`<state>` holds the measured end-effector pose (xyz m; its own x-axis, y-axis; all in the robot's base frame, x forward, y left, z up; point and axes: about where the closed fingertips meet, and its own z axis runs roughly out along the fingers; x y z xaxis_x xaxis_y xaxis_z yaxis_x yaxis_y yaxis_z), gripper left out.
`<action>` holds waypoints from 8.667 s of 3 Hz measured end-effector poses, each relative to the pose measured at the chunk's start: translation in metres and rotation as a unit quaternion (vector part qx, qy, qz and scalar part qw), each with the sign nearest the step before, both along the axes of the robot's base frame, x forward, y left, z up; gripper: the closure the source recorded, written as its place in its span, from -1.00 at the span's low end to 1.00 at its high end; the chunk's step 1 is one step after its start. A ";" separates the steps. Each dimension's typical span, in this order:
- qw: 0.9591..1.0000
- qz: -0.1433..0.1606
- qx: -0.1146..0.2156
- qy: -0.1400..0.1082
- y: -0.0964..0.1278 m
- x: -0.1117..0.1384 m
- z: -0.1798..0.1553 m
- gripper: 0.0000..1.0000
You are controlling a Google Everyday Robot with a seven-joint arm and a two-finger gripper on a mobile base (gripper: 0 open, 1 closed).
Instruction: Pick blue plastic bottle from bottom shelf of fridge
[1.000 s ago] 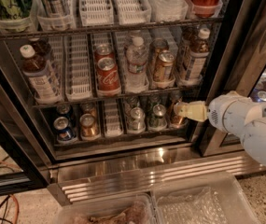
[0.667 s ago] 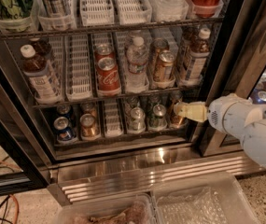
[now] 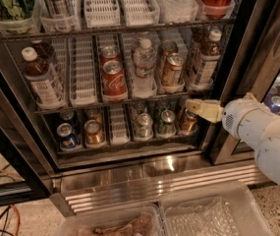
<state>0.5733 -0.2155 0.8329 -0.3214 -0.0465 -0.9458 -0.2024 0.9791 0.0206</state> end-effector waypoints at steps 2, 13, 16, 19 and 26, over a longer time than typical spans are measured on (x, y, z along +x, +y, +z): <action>0.998 -0.020 0.027 -0.062 0.008 0.014 0.019 -1.00; 0.975 -0.110 -0.015 -0.192 0.048 0.068 -0.009 -0.48; 0.958 -0.150 -0.063 -0.236 0.023 0.080 0.003 -0.42; 0.956 -0.142 -0.064 -0.248 0.029 0.098 0.003 -0.22; 0.957 -0.156 -0.051 -0.238 0.013 0.122 0.003 0.99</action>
Offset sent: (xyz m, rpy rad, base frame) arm 0.0099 0.0103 0.0100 0.0293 -0.0868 -0.0099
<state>0.6954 -0.2021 0.8360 0.1318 -0.1192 -0.9841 0.1379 0.9853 -0.1009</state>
